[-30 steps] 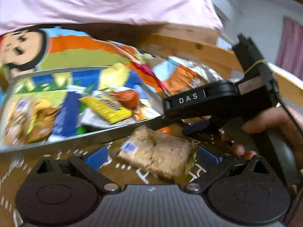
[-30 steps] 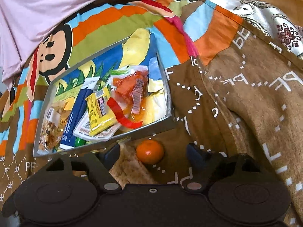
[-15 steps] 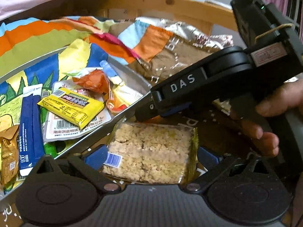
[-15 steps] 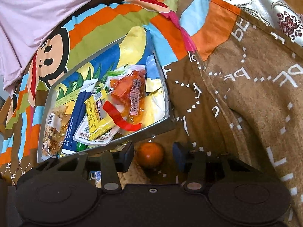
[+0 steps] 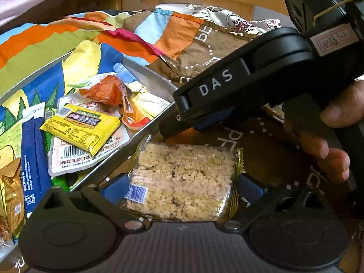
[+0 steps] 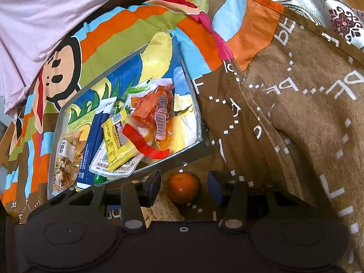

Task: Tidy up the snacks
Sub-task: 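Lift the rice-crisp bag with the left tool while the right tool lifts the mandarin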

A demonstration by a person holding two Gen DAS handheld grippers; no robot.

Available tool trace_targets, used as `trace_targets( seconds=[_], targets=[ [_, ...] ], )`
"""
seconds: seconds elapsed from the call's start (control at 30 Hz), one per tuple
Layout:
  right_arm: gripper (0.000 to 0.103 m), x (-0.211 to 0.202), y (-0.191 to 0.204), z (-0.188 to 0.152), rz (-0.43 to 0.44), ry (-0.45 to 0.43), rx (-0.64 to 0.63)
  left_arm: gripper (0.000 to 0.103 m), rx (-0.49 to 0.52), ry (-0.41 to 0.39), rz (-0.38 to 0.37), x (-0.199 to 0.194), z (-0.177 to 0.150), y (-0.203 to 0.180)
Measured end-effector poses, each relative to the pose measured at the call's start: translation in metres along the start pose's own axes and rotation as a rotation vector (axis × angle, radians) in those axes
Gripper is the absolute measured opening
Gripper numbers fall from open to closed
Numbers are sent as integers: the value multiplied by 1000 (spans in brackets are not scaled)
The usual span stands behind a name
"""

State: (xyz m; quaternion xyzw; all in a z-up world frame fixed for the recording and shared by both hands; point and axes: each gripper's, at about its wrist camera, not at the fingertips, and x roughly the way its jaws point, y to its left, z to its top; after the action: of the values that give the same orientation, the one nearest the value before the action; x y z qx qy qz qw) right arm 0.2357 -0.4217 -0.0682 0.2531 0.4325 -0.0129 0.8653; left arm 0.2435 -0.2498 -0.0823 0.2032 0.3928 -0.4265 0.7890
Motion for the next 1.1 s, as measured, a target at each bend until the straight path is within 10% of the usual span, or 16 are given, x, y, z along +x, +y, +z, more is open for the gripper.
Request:
trace_targets(
  seconds=[0.53, 0.8, 0.93, 1.1],
  targets=[
    [51, 2, 7, -6, 10, 12, -59, 94, -209, 81, 106, -38, -29, 13],
    [58, 10, 39, -23, -73, -12, -307, 94, -342, 64, 214, -71, -68, 16],
    [36, 10, 53, -37, -148, -40, -440, 94, -358, 27, 270, -77, -80, 6],
    [36, -1, 64, -51, -104, -29, -453, 93, -376, 10, 309, -89, -93, -6]
  ],
)
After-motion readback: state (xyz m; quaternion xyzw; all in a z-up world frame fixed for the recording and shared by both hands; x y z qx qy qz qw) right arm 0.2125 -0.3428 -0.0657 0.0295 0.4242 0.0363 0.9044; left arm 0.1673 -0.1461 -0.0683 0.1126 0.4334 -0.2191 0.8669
